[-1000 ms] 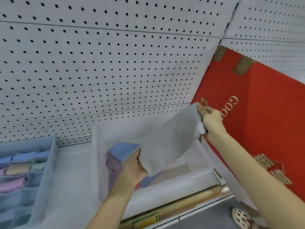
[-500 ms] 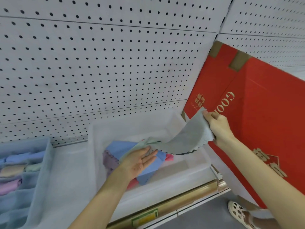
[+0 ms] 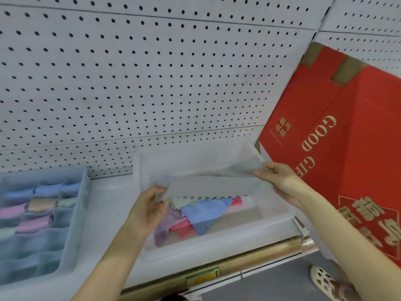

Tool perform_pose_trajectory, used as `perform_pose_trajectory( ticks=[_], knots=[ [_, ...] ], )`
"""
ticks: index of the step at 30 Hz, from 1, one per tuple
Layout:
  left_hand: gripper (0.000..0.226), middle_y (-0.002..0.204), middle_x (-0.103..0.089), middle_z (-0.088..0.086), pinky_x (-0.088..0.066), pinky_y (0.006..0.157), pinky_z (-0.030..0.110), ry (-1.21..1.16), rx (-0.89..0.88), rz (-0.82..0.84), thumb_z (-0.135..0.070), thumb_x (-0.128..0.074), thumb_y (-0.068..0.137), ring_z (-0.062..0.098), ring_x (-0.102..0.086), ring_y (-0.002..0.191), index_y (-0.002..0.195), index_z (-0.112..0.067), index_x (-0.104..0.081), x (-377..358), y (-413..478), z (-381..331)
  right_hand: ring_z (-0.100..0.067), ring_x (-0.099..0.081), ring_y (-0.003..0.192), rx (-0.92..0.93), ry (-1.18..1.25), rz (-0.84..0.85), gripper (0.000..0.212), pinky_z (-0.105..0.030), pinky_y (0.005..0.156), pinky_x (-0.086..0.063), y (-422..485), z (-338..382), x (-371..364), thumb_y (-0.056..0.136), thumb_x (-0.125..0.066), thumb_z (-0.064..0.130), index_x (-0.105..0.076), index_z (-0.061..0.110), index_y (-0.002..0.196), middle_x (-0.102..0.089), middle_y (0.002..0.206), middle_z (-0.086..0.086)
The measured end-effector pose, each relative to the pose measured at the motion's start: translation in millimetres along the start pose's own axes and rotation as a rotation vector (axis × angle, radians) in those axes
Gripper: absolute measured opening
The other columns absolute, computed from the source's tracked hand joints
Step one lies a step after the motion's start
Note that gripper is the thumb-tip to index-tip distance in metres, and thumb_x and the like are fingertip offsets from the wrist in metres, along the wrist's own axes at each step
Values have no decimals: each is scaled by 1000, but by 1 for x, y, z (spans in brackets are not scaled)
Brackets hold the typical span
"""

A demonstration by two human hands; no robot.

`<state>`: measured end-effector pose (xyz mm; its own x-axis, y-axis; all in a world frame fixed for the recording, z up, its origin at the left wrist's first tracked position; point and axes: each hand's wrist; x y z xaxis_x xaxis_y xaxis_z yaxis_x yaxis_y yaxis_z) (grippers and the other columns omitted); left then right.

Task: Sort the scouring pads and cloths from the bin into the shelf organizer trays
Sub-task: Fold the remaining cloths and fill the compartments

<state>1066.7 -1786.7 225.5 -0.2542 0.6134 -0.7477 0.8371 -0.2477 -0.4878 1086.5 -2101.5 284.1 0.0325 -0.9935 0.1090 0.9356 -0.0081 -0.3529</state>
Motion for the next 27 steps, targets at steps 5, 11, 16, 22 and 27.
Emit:
perform_pose_trajectory(
  ticks=[5,11,16,22,27],
  knots=[
    [68,86,-71,18,-59,54,35,32,113,3,16,-82,19,29,-72,70,84,0,-70,9,-3,5,-19,-70,76,194,-106,6,11,-22,64,-55,-6,10,0,83,-68,6,-67,3,93,-73,87,-12],
    [38,103,-73,13,-52,89,48,185,180,30,-5,-85,50,28,-72,88,86,-12,-78,-1,-10,6,-11,-66,73,324,-213,36,8,-15,63,-48,-12,28,10,82,-68,8,-69,8,90,-73,82,-4],
    [23,113,-71,12,-52,93,41,544,152,51,-8,-64,86,27,-67,106,108,-8,-71,-6,-6,8,-17,-71,83,239,-213,109,23,-17,68,-52,-15,28,17,77,-69,7,-67,8,101,-75,92,-5],
    [59,114,-71,12,-58,78,29,833,49,101,-30,-85,65,22,-68,104,115,-5,-66,1,-7,-18,-23,-70,97,43,-274,238,32,-22,78,-55,-12,24,38,79,-69,-2,-68,7,110,-73,102,-11],
    [35,115,-68,22,-51,95,43,890,-37,217,-16,-79,76,29,-66,106,108,-3,-73,-8,-20,-50,-29,-65,97,98,-201,169,38,-27,82,-53,-1,17,44,69,-82,15,-69,-7,97,-69,101,-21]
  ],
)
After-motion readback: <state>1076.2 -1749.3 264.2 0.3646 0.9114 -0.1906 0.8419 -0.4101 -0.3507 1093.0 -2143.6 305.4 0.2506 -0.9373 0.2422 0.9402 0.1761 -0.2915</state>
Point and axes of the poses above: each hand's wrist, its own y-axis towards the middle knuckle, its own x-axis out of the back of the hand, z = x × y
